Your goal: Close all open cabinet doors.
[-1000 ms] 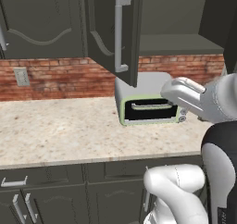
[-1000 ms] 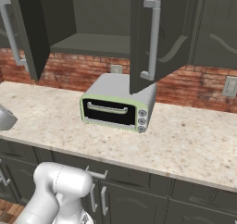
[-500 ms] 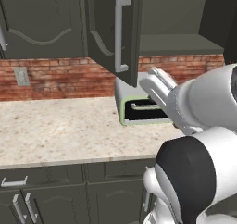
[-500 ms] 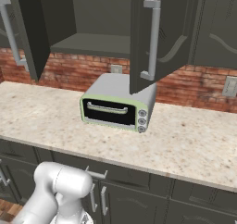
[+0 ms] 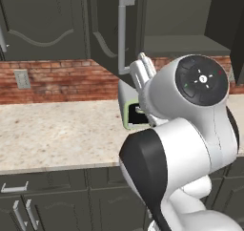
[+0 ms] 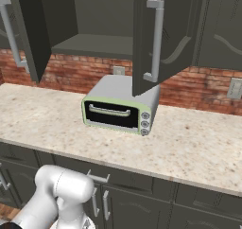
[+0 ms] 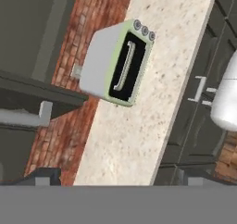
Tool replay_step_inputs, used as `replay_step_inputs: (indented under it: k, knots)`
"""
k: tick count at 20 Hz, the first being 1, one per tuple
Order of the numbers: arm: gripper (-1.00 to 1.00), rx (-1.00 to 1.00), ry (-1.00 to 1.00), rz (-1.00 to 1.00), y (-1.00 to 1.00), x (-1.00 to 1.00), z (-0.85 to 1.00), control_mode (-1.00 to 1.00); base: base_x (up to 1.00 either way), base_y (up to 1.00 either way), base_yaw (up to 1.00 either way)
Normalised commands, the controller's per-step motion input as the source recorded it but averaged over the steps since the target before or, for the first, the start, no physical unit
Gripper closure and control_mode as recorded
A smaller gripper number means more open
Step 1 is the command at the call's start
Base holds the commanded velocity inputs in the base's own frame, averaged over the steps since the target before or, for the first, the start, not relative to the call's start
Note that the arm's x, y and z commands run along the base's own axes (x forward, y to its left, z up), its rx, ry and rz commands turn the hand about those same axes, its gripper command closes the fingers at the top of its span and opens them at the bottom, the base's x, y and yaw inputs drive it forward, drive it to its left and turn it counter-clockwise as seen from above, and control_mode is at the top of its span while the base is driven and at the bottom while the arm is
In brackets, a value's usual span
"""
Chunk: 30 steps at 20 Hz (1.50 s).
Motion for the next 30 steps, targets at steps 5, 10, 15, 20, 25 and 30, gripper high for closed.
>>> replay_step_inputs:
  k: [5, 10, 15, 20, 25, 30]
  knots:
    - [-1.00, 0.25, -0.07, -0.01, 0.18, 0.61, 0.00, -1.00, 0.00, 0.00, 0.00]
    - [-1.00, 0.11, -0.15, -0.16, 0.21, 0.61, 0.00, -1.00, 0.00, 0.00, 0.00]
    - [-1.00, 0.01, -0.12, -0.34, 0.24, 0.49, 0.01, -1.00, 0.00, 0.00, 0.00]
    - [-1.00, 0.07, -0.01, -0.29, 0.16, 0.44, 0.07, -1.00, 0.00, 0.00, 0.00]
    - [-1.00, 0.06, -0.02, -0.17, 0.01, 0.48, 0.00, -1.00, 0.00, 0.00, 0.00]
    - [-1.00, 0.03, -0.02, -0.17, -0.01, 0.39, 0.03, -1.00, 0.00, 0.00, 0.00]
